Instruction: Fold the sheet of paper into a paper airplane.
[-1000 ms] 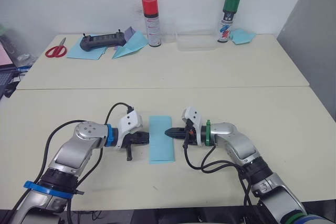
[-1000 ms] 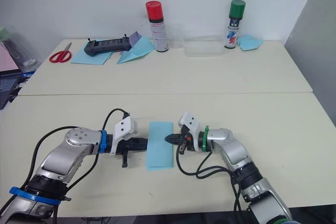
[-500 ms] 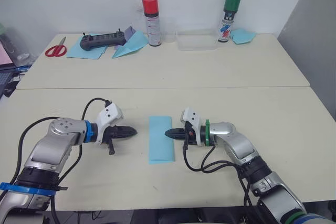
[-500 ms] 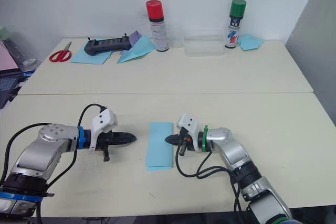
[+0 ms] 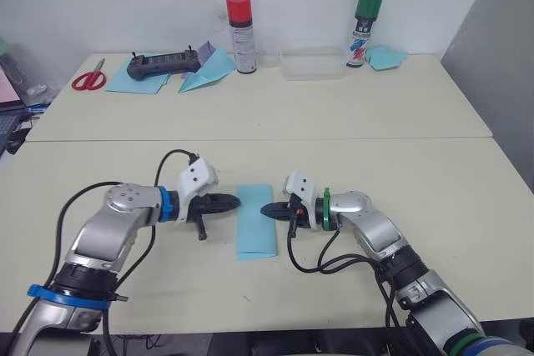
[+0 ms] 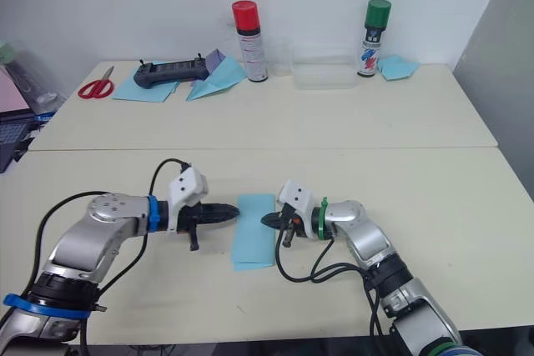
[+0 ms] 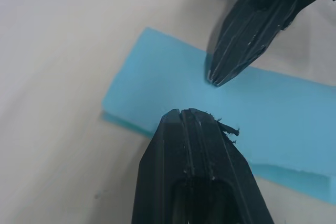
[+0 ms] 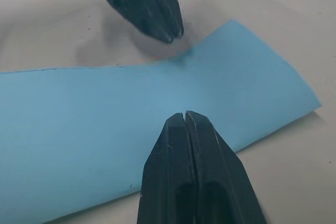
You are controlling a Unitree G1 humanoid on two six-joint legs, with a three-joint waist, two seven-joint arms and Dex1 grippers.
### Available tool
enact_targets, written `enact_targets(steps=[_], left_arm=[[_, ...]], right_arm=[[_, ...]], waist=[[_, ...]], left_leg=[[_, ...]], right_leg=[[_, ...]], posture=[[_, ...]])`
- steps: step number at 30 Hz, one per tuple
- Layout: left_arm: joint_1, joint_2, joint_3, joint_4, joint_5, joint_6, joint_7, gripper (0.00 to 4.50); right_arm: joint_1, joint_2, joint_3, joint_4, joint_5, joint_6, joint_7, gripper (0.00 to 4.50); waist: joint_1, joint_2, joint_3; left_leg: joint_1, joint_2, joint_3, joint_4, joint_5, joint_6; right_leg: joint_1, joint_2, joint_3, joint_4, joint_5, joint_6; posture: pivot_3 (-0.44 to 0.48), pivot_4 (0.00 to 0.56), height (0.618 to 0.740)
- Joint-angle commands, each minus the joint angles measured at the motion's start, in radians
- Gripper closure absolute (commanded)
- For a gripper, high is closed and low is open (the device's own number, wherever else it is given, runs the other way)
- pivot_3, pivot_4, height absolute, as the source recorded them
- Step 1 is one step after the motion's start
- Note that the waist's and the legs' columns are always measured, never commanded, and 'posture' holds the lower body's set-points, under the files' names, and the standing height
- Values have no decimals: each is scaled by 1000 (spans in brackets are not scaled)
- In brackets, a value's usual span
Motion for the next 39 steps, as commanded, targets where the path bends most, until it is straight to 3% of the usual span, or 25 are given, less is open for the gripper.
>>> enact_targets(steps=[1,11,20,39], left_arm=[[-8,-10,-37,-36,20,-21,-5,4500],[-2,25,-131,33,122,-94,-40,4500],[0,31,-155,94,178,-202,-59,4500],[-65,3,-116,63,130,-175,-65,4500]], right_arm=[[11,-6,14,24,-35,16,-24,4484],[28,-13,1,-15,-30,26,-28,4484],[92,-88,-17,-243,99,157,90,4484],[73,-58,28,-135,47,142,69,4484]], waist=[[0,0,0],[0,0,0],[3,0,0],[2,0,0]], left_leg=[[0,0,0,0,0,0],[1,0,0,0,0,0],[0,0,0,-3,0,0],[1,0,0,-3,0,0]], right_leg=[[0,0,0,0,0,0],[1,0,0,0,0,0],[1,0,0,-3,0,0],[1,0,0,-3,0,0]], posture=[[0,150,740],[0,150,740],[0,150,740],[0,150,740]])
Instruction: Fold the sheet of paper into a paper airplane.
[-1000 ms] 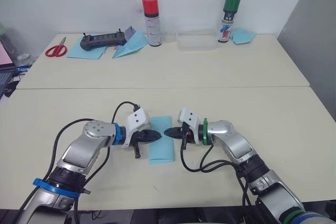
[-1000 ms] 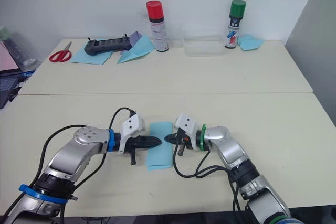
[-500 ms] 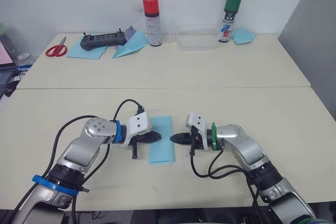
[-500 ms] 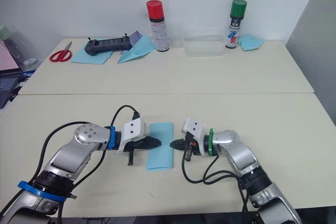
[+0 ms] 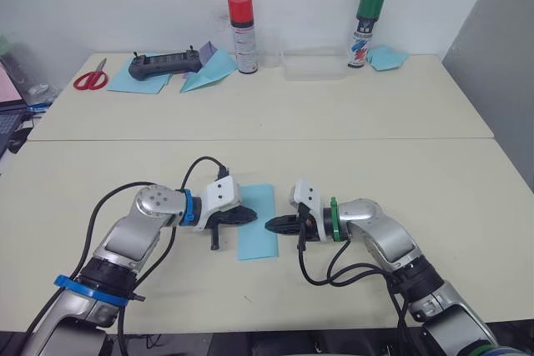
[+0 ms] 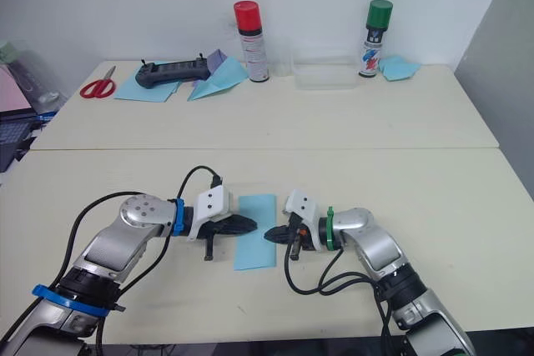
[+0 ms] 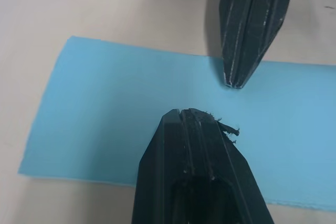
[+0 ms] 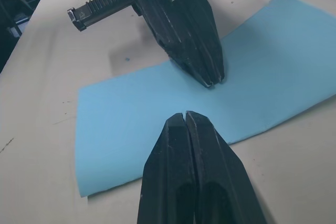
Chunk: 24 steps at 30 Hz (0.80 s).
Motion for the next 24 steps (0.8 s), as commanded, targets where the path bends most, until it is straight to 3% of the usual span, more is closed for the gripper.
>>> enact_targets(steps=[1,9,16,24], left_arm=[[-5,4,8,-26,3,29,2,4500],[34,38,-63,22,112,-45,-2,4500],[53,25,-79,37,124,-87,-12,4500],[66,25,-72,38,124,-93,-13,4500]], right_arm=[[-1,4,20,21,-17,-1,-11,4484],[-5,2,13,20,-12,-4,-19,4484],[-50,30,-49,120,-36,-83,-103,4484],[-14,11,-7,165,-45,-129,-70,4484]], waist=[[-1,0,0],[-1,0,0],[-3,0,0],[-2,-1,-4]], left_leg=[[0,0,0,0,0,0],[0,0,0,0,0,0],[1,0,0,-1,0,0],[2,0,0,-1,0,0]], right_leg=[[0,0,0,0,0,0],[0,0,0,0,0,0],[0,0,0,0,0,0],[1,0,0,0,0,0]], posture=[[0,150,740],[0,150,740],[0,150,740],[0,150,740]])
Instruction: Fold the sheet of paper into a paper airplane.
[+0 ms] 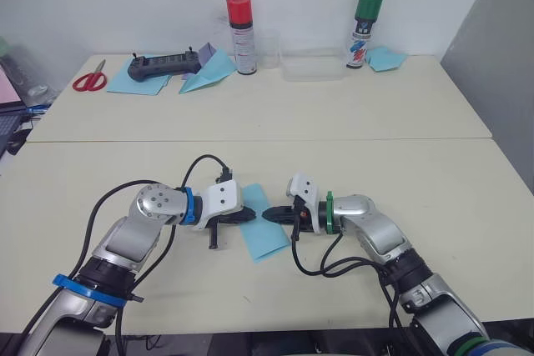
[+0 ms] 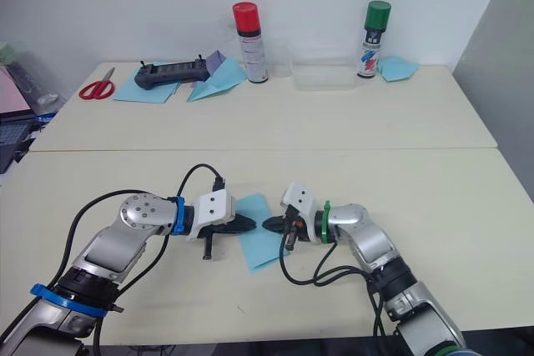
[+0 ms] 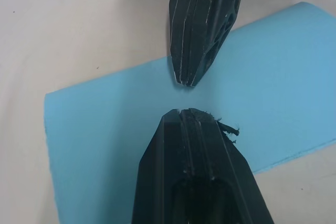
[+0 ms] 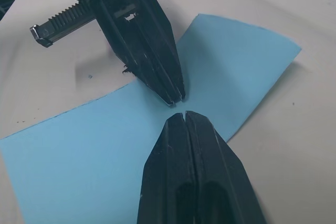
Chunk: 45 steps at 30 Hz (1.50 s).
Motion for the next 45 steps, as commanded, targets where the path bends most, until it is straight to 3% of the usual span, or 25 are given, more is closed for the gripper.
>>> enact_targets(steps=[1,18,32,45], left_arm=[[41,10,-46,41,45,16,-17,4500],[-26,-31,-53,172,82,-72,22,4500],[-15,-32,-63,158,79,-83,5,4500],[1,-24,-61,133,74,-66,-1,4500]], right_arm=[[35,-34,5,19,-26,10,7,4484],[88,-139,39,-193,60,194,140,4484],[-31,-72,-50,-54,58,110,98,4484],[-35,-82,29,87,-53,-28,128,4484]], waist=[[0,0,-1],[5,0,-8],[7,0,-9],[6,1,-9]], left_leg=[[0,0,0,0,0,0],[9,-1,-1,-4,0,0],[8,-2,0,-4,0,0],[9,-1,-1,-4,0,0]], right_leg=[[0,0,0,0,0,0],[10,-1,0,-4,-4,-6],[10,-1,0,-4,-2,-2],[10,-1,0,-5,-1,-2]], posture=[[0,150,740],[0,150,740],[0,150,740],[0,150,740]])
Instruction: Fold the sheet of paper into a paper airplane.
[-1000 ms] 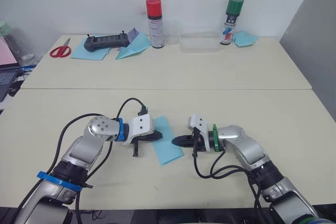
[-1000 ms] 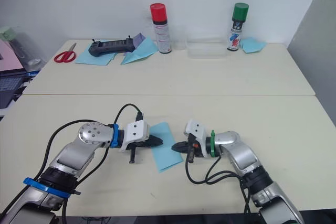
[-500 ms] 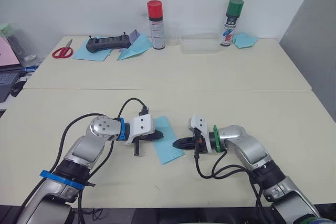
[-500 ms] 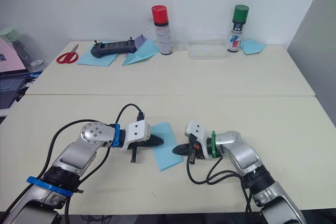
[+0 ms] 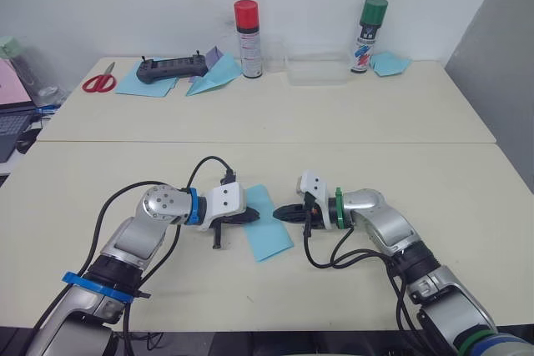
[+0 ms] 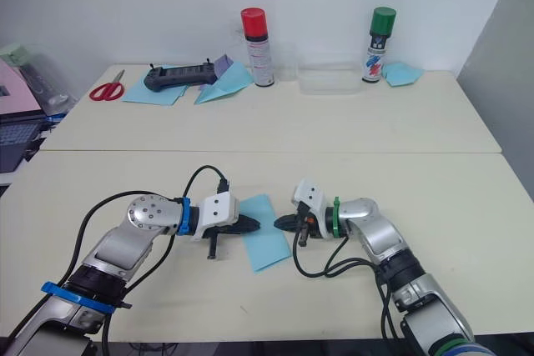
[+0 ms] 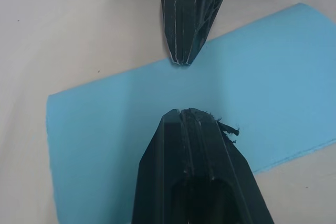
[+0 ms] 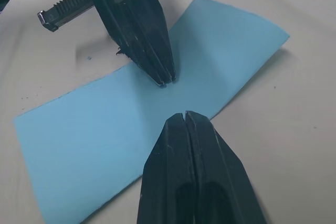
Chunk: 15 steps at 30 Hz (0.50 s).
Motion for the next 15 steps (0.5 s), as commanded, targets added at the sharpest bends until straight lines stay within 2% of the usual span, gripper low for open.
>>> enact_targets(steps=[1,6,15], left_arm=[[35,11,-41,40,63,40,0,4500],[35,9,-44,38,64,44,1,4500],[35,7,-46,35,62,50,0,4500]], right_arm=[[25,-31,45,8,-44,-5,39,4484],[80,-86,92,-60,-50,23,100,4484],[132,-118,114,-152,-38,90,136,4484]], waist=[[0,0,0],[1,1,-4],[1,3,-12]], left_leg=[[0,0,0,0,0,0],[0,0,0,-2,0,0],[1,0,0,-3,0,0]], right_leg=[[0,0,0,0,0,0],[0,0,0,-1,-1,0],[0,0,0,-1,-3,-1]], posture=[[0,150,740],[0,150,740],[0,150,740]])
